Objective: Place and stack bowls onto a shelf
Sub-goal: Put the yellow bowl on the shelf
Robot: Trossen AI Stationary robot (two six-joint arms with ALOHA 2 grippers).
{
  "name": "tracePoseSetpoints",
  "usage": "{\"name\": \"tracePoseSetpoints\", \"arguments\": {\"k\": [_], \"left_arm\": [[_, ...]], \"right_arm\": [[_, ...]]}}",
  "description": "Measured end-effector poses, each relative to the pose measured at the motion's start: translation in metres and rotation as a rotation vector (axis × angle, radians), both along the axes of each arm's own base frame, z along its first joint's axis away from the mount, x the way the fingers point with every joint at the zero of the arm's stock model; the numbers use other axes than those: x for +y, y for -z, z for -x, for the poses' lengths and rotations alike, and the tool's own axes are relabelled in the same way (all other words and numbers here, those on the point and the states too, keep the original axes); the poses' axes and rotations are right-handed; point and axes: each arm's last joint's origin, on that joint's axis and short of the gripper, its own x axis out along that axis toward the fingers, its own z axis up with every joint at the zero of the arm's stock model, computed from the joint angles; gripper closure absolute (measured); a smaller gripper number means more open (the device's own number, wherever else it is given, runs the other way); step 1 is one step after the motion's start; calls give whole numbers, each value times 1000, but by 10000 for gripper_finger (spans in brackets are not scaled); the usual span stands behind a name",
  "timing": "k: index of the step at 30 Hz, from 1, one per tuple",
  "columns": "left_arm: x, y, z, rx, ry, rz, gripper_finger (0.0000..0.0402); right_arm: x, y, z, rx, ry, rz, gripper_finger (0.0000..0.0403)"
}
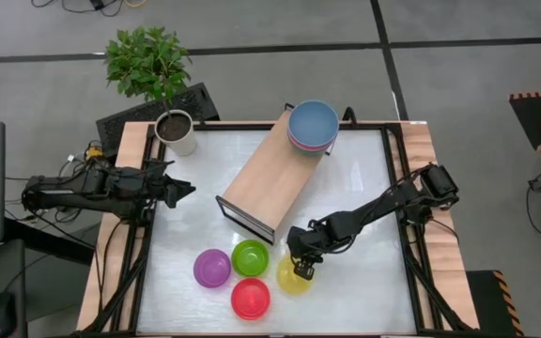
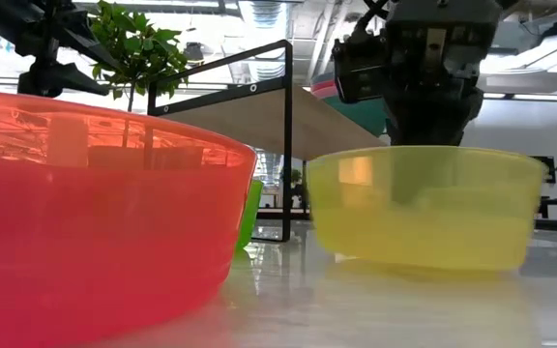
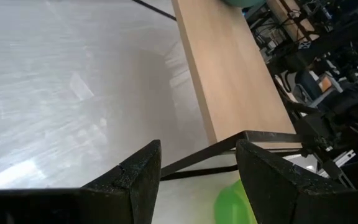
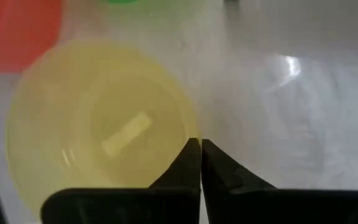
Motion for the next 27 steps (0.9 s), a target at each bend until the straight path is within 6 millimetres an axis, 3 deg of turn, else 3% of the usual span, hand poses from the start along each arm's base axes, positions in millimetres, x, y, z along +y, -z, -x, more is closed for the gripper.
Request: {"name": "tracePoseSetpoints", "arguments": {"k": [8, 14, 20, 23, 27], "left_arm": [[0, 0, 0, 4, 4, -15, 209], [0, 0, 0, 8, 10, -32, 209], [0, 0, 0, 10, 14, -40, 209], [0, 0, 0, 11, 14, -40, 209], [0, 0, 0, 10, 14, -40, 209]], "right_arm": [[-5, -12, 7, 22, 39, -42, 383], [-21, -72, 30, 8, 61, -90, 383], [-67, -150, 48, -164, 252, -69, 383], [-95, -175, 43, -253, 385, -7, 383], [-130, -190, 26, -252, 453, 59, 383]]}}
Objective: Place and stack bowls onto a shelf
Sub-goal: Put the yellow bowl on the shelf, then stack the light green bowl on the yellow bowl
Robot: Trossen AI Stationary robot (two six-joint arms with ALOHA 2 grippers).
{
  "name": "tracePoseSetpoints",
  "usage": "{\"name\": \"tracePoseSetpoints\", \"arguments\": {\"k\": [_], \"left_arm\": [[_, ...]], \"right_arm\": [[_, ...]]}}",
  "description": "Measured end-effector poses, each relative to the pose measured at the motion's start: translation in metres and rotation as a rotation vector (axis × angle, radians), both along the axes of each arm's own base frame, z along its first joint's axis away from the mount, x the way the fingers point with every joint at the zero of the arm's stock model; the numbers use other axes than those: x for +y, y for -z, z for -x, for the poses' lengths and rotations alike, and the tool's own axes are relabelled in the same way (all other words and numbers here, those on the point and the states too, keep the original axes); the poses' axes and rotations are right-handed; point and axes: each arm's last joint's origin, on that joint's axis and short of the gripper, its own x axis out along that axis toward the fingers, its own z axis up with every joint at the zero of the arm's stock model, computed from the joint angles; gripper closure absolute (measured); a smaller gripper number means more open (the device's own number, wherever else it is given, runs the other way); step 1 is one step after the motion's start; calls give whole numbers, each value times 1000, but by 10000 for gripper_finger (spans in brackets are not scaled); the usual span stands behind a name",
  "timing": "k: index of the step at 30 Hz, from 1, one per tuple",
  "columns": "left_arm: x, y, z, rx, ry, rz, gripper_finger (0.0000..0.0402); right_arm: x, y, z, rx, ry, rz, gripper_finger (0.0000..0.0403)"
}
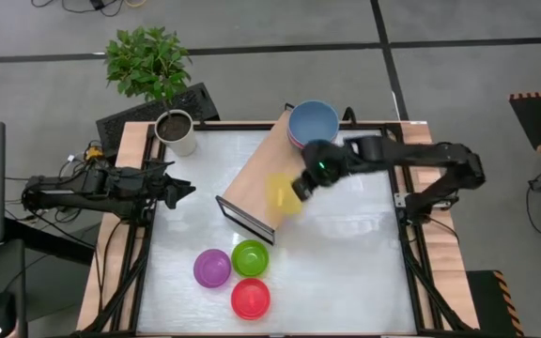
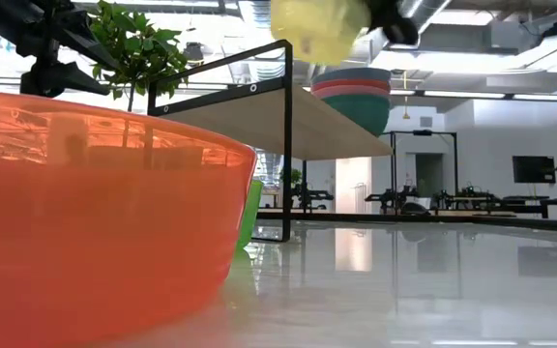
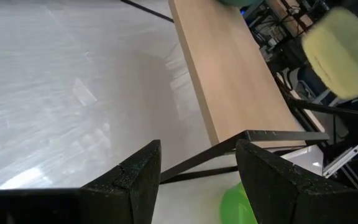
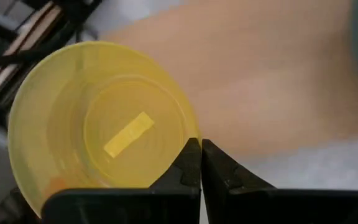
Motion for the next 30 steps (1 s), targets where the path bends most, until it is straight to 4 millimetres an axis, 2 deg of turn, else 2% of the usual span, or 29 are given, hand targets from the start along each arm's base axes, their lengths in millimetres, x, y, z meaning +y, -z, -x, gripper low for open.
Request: {"name": "tracePoseSetpoints", "arguments": {"k": [5, 8, 11, 19, 22, 30], "left_arm": [[0, 0, 0, 1, 0, 0, 209], [0, 0, 0, 1, -5, -2, 209], [0, 0, 0, 1, -10, -4, 209], [0, 0, 0, -3, -16, 6, 209], [0, 0, 0, -3, -21, 4, 209], [1, 0, 0, -2, -22, -1, 209]], "right_arm": [[-30, -7, -28, 56, 2, 59, 383], [-40, -17, -39, 42, -4, 86, 383], [-47, -15, -49, 79, -22, 101, 383], [-48, 8, -70, 155, -70, 88, 383], [-48, 11, -71, 169, -77, 89, 380], [-49, 12, -73, 166, -98, 100, 319]]}}
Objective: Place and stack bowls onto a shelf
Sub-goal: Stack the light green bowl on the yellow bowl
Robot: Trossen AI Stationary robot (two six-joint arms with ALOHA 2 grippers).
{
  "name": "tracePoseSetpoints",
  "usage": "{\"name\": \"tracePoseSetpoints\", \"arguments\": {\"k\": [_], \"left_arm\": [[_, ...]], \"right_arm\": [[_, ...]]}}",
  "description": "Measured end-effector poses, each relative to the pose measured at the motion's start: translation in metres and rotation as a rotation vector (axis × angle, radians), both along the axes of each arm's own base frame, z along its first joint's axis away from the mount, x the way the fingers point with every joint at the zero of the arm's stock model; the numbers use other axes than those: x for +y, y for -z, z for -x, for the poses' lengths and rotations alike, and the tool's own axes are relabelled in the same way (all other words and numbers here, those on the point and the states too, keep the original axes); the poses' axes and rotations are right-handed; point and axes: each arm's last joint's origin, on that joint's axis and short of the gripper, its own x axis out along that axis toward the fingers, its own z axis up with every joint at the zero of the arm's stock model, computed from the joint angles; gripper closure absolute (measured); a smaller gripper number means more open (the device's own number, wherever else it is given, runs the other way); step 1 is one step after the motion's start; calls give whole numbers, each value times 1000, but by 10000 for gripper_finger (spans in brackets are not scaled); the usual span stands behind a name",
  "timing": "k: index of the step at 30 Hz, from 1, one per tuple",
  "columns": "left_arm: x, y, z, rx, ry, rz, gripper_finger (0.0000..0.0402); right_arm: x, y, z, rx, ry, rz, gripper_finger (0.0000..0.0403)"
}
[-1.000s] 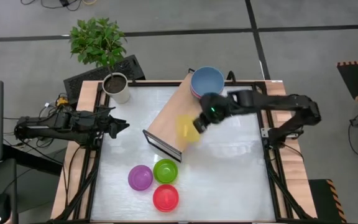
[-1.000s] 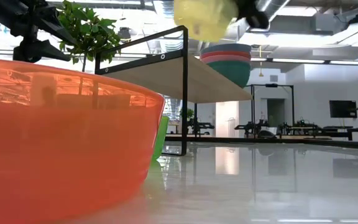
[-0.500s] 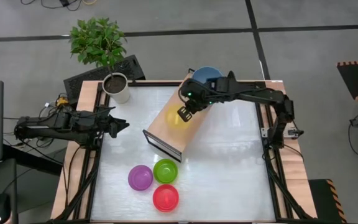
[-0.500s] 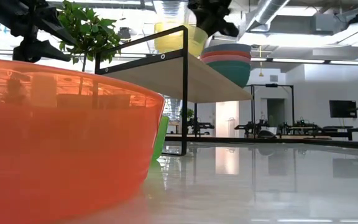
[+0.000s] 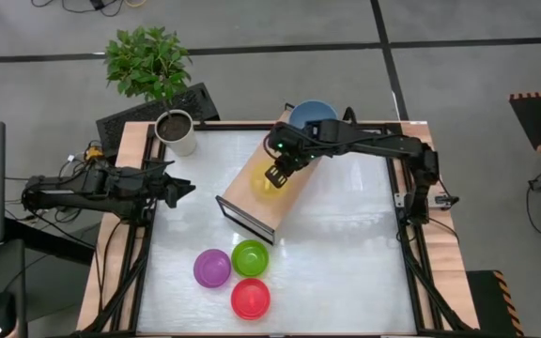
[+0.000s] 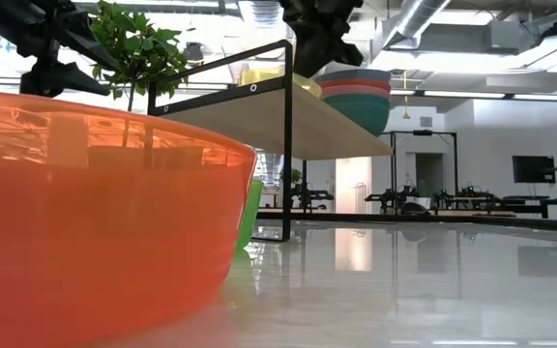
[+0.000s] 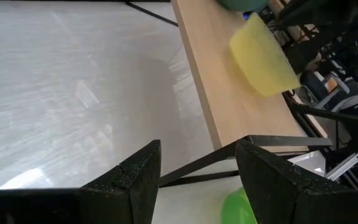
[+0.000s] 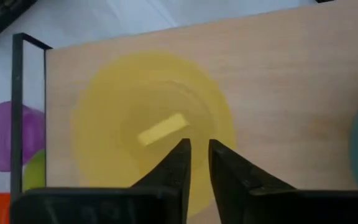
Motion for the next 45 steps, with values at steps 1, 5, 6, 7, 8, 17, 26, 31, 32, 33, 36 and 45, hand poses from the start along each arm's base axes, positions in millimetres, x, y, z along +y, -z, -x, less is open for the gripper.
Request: {"name": "tracePoseSetpoints", "arguments": {"k": [1, 5, 6, 7, 8, 17, 26, 31, 32, 33, 36, 45], "left_arm": [[0, 0, 0, 1, 1, -2, 209], [0, 0, 0, 2, 6, -5, 209], [0, 0, 0, 2, 8, -4, 209], [0, 0, 0, 3, 15, -1, 209], [-1, 0, 0, 3, 25, 4, 209], [-10, 5, -6, 61, 313, 130, 209], [-16, 16, -26, 195, 419, 183, 209], [-17, 23, -37, 265, 404, 183, 209], [-17, 24, -38, 277, 401, 186, 209], [-17, 25, -40, 282, 402, 190, 209], [-18, 27, -44, 295, 414, 201, 209], [-40, 44, -54, 472, 561, 183, 211]], "right_arm": [[0, 0, 0, 1, -3, 1, 314], [1, -4, 1, -1, -26, -13, 295], [2, -10, 3, -21, -39, -25, 292], [4, -18, 5, -45, -55, -40, 289], [9, -25, 8, -67, -74, -52, 287], [83, -72, 69, -43, -212, -74, 285], [164, -70, 120, 122, -392, 100, 285], [200, -44, 121, 169, -580, 191, 285], [201, -39, 120, 183, -585, 199, 285], [201, -35, 118, 190, -593, 205, 285], [199, -26, 113, 183, -613, 231, 285], [221, -24, 102, 34, -439, 3, 285]]}}
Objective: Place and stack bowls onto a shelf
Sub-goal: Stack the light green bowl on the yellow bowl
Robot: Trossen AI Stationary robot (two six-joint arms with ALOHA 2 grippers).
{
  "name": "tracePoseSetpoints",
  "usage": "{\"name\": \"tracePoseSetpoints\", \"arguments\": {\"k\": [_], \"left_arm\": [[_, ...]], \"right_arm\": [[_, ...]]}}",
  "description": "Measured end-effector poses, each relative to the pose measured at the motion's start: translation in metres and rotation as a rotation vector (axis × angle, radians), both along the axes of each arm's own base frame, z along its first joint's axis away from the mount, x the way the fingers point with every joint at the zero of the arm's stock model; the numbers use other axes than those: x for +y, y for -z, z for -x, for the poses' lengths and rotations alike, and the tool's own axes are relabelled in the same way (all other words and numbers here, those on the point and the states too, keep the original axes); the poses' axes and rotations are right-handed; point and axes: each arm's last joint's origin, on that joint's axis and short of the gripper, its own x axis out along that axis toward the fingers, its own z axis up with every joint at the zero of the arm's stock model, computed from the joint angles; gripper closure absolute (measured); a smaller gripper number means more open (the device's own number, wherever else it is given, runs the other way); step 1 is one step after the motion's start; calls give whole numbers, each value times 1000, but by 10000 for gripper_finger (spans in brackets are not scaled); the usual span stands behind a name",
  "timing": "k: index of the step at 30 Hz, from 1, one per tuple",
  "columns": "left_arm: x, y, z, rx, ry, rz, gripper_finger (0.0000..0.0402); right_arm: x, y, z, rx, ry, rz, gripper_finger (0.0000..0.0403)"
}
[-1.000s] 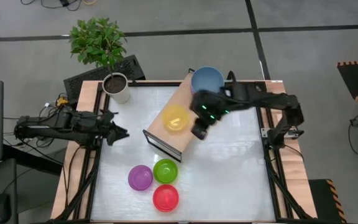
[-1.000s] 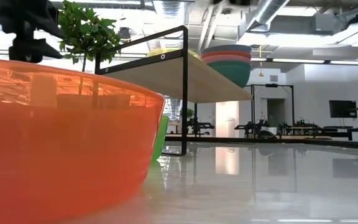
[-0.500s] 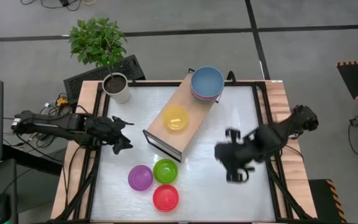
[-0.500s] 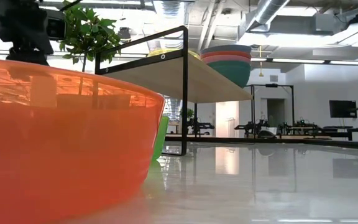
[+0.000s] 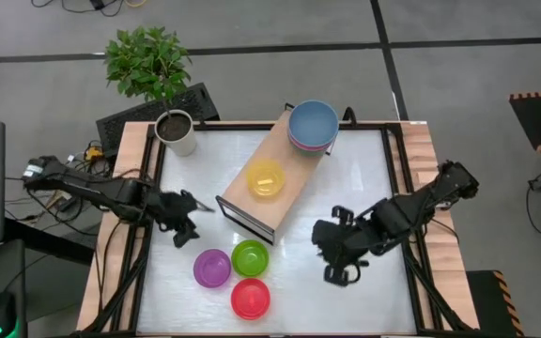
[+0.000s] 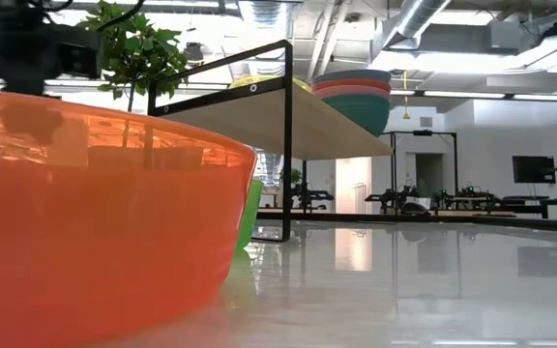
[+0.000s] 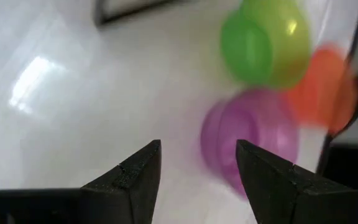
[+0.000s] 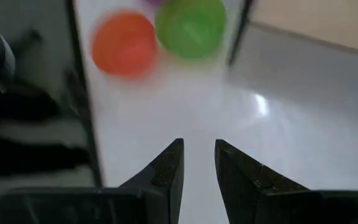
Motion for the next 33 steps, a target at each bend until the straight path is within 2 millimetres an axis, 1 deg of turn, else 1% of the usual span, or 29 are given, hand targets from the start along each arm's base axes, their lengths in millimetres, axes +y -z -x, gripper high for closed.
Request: {"name": "tracePoseSetpoints", "arguments": {"k": [4, 6, 8, 11, 13, 15, 16, 18, 21, 27, 33], "left_arm": [[-18, 10, 0, 94, 89, -31, 231], [-24, 16, 4, 153, 91, -81, 247], [-28, 22, 8, 218, 62, -150, 267], [-35, 29, 9, 268, 17, -191, 305], [-42, 33, 5, 273, 3, -169, 335], [-50, 35, 0, 258, -7, -134, 367], [-53, 37, -3, 248, -17, -124, 383], [-60, 42, -12, 213, -56, -112, 395], [-68, 49, -28, 164, -104, -63, 395], [-85, 66, -65, 35, -121, 104, 401], [-91, 82, -92, -74, -174, 210, 401]], "right_arm": [[17, -2, -1, -103, 97, -44, 284], [24, 1, -8, -133, 126, -75, 284], [30, 6, -10, -124, 142, -85, 284], [38, 16, -22, -132, 165, -113, 284], [45, 20, -20, -114, 146, -112, 284], [51, 27, -23, -86, 115, -105, 284], [52, 29, -23, -79, 102, -96, 284], [57, 34, -19, -53, 74, -72, 284], [59, 35, -19, -53, 67, -66, 284], [66, 35, -13, -51, 39, -48, 284], [67, 36, -14, -99, 37, 11, 284]]}}
